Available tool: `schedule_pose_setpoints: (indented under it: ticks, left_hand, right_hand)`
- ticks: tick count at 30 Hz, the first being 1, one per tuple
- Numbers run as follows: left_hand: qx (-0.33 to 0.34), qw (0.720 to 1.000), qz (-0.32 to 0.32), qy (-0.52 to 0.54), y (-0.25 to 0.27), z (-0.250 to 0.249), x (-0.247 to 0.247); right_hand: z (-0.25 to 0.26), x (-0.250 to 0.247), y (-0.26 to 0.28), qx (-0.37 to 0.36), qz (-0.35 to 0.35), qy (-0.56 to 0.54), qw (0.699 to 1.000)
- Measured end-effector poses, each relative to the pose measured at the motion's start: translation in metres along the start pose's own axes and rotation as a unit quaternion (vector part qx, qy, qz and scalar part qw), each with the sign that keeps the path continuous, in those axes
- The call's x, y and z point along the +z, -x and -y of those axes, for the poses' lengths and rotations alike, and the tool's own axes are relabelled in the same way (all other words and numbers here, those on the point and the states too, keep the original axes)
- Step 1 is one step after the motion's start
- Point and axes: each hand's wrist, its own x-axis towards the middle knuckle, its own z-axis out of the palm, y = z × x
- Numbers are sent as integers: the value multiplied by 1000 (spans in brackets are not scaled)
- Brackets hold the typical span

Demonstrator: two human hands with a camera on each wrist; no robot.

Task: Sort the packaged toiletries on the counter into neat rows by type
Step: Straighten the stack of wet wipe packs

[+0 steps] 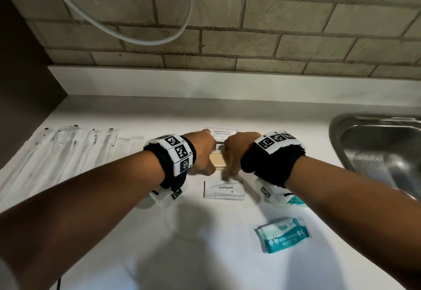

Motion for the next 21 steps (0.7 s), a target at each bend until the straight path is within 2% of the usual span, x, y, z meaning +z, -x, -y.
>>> schedule_pose_setpoints:
  ticks: [4,10,14,18,21]
  left_hand:
    - [1,1000,-1,1,-1,0,2]
    - [27,999,-11,16,1,2,3]
    - [33,998,-32,36,9,4,-1]
    - [48,997,-58,21,14,-4,-22]
    - [86,991,-101,23,14,-28,-39]
  right_hand:
    - [-2,3,-3,3,-17,-1,1000]
    - [-4,3,0,-8,-8,-7,1000]
    - [-10,1,8,-12,-59,-21,998]
    - [-27,1,43,-8,-137,-60,989]
    - [-41,14,79,-31,-122,-99,987]
